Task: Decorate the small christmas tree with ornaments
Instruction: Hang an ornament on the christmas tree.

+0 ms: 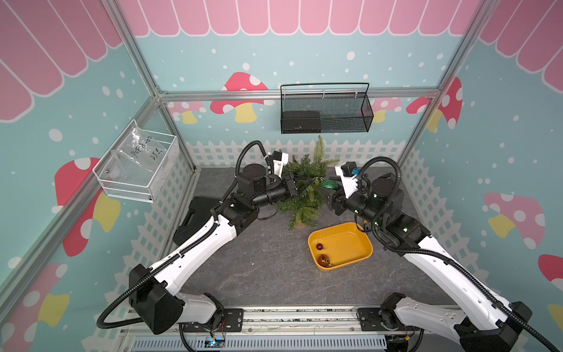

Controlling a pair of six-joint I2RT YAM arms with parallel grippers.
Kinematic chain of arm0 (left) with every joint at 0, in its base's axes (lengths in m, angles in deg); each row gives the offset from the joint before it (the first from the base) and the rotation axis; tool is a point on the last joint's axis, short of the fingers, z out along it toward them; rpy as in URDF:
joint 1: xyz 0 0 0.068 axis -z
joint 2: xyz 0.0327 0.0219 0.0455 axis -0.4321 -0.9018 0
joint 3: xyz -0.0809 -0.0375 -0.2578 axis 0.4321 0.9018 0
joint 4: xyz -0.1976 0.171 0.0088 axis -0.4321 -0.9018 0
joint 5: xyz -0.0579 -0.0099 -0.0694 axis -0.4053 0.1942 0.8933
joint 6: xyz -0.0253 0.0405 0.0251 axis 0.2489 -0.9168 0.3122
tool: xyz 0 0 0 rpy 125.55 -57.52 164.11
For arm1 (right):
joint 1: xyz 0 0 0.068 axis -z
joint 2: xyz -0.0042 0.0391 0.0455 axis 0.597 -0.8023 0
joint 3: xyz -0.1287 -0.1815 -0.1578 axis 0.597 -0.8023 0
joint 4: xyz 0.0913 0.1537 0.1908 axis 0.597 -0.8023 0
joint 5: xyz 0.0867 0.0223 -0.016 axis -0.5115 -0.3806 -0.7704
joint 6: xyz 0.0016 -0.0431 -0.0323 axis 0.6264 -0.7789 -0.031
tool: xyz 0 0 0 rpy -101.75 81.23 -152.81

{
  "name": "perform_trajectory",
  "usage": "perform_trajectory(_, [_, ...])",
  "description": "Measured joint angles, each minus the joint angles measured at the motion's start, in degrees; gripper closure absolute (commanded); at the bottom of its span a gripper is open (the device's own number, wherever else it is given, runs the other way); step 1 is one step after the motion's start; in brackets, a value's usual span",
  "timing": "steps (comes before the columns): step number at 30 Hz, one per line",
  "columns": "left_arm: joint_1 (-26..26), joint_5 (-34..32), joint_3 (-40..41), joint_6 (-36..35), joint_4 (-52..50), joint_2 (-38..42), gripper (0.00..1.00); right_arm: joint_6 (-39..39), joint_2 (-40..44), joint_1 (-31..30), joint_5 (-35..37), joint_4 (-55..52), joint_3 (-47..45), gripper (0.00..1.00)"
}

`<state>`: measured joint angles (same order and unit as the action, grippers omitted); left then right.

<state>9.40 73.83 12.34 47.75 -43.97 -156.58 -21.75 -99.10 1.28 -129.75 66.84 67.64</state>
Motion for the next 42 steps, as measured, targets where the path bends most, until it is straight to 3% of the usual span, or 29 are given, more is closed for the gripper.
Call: perform_trajectory(42, [0.0, -0.2, -4.2, -0.2, -3.9, -3.0, 1.00, 3.1, -2.0, 0.0, 1.5, 0.1, -0.6, 0.45])
